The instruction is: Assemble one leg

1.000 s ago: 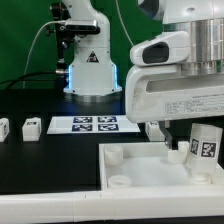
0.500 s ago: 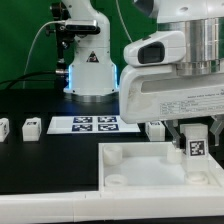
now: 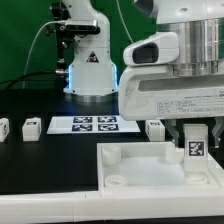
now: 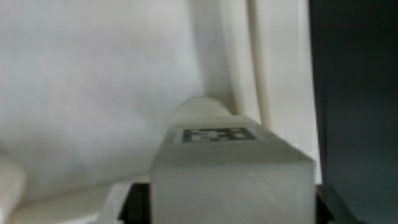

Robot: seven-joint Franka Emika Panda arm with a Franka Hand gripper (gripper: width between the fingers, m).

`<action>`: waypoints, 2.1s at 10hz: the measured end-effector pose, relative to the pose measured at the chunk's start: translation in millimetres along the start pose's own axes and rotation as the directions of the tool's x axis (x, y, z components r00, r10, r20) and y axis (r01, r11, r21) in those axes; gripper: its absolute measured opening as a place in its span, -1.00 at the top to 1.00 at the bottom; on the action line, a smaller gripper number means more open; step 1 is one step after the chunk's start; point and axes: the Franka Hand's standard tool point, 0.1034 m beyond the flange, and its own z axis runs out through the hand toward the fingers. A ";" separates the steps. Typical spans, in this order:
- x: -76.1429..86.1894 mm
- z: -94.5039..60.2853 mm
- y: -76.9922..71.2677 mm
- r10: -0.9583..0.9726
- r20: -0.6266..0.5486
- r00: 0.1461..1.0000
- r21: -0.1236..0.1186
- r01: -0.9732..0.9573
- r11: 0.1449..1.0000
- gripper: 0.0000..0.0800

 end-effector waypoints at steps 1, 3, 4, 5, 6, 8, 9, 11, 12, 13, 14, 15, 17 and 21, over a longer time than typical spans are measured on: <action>-0.6 0.2 -0.7 0.098 0.002 0.995 0.002 -0.098 0.995 0.27; -1.9 0.6 -2.9 0.332 0.006 0.943 0.006 -0.332 0.943 0.27; -2.9 0.8 -4.4 0.484 0.011 0.875 0.009 -0.484 0.875 0.27; -3.5 0.9 -5.4 0.585 0.011 0.811 0.007 -0.585 0.811 0.27; -4.0 0.8 -6.4 0.663 0.012 0.748 0.006 -0.663 0.748 0.27; -5.2 0.9 -8.6 0.841 0.011 0.541 0.002 -0.841 0.541 0.27; -5.5 0.8 -9.5 0.860 0.010 0.511 0.002 -0.860 0.511 0.27; -6.0 1.2 -9.9 0.849 0.010 0.529 0.002 -0.849 0.529 -0.28; -6.2 1.2 -10.2 0.847 0.010 0.531 0.002 -0.847 0.531 -0.28; -6.4 1.2 -10.5 0.844 0.010 0.536 0.002 -0.844 0.536 -0.55; -6.5 1.3 -10.7 0.839 0.010 0.543 0.002 -0.839 0.543 -0.60; -6.6 1.4 -10.8 0.811 0.010 0.585 0.002 -0.811 0.585 -0.60; -6.7 2.4 -9.6 0.698 0.008 0.716 0.001 -0.698 0.716 -0.62; -5.6 3.4 -6.7 0.292 0.006 0.956 0.001 -0.292 0.956 -0.62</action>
Offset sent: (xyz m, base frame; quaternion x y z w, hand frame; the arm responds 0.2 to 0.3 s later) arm -0.0004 -0.0035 0.0002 -0.0039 0.0093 0.3807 0.9246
